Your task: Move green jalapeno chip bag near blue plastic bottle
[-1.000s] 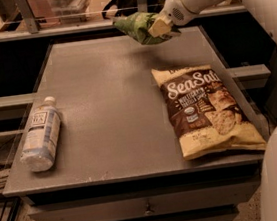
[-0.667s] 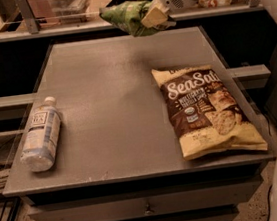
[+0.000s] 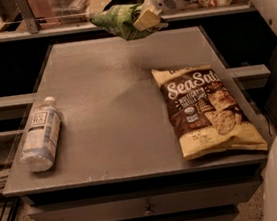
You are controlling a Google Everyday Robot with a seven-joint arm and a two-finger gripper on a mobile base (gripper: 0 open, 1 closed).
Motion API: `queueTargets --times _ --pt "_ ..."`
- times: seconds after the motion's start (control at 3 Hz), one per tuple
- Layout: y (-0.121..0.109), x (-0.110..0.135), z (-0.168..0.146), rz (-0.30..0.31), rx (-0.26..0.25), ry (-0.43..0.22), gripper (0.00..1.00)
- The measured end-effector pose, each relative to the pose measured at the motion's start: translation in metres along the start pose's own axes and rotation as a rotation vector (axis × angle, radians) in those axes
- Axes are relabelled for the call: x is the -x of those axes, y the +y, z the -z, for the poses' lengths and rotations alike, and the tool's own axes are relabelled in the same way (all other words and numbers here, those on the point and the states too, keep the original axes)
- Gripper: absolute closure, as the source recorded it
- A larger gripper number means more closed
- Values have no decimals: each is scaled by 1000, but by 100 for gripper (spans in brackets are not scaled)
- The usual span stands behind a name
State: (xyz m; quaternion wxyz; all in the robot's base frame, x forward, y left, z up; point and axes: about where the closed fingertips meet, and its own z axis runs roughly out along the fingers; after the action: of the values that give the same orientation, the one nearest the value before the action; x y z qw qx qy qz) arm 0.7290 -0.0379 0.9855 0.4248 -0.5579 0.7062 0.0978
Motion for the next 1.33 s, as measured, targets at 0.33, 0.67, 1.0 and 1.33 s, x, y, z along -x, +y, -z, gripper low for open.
queueTargets --times 0.33,0.67,1.0,1.33 --pt "33 29 -8 99 69 -35 100" --pt "73 54 -16 180 137 -78 100" --pt "111 63 -29 200 197 -111 100" --pt "144 54 -45 153 249 -141 91"
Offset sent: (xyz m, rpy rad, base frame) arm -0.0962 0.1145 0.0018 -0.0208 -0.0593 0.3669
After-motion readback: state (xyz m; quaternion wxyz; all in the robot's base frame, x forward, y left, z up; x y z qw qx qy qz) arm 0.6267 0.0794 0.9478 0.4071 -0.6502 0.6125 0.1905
